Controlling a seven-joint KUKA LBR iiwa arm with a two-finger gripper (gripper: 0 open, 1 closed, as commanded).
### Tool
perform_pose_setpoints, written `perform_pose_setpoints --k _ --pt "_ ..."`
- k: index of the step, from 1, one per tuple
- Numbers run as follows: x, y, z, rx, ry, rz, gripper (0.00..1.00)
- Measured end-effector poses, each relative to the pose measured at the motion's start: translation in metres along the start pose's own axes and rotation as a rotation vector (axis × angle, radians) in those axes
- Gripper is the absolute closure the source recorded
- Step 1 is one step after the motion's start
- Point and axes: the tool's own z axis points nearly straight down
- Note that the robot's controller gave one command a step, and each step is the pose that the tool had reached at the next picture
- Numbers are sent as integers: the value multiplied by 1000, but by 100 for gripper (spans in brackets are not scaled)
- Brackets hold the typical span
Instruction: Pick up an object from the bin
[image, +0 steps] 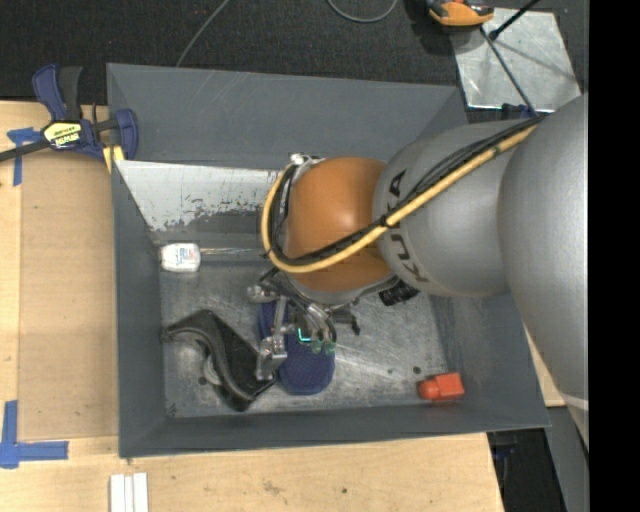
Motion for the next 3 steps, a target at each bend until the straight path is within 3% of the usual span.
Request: perform_pose_setpoints --k 1,2,3 --pt "14 -6 20 -7 -26 -200 0" --pt "-32 -78 45 -4 -20 -4 0" --pt "-29 -75 44 -5 -6 -9 100"
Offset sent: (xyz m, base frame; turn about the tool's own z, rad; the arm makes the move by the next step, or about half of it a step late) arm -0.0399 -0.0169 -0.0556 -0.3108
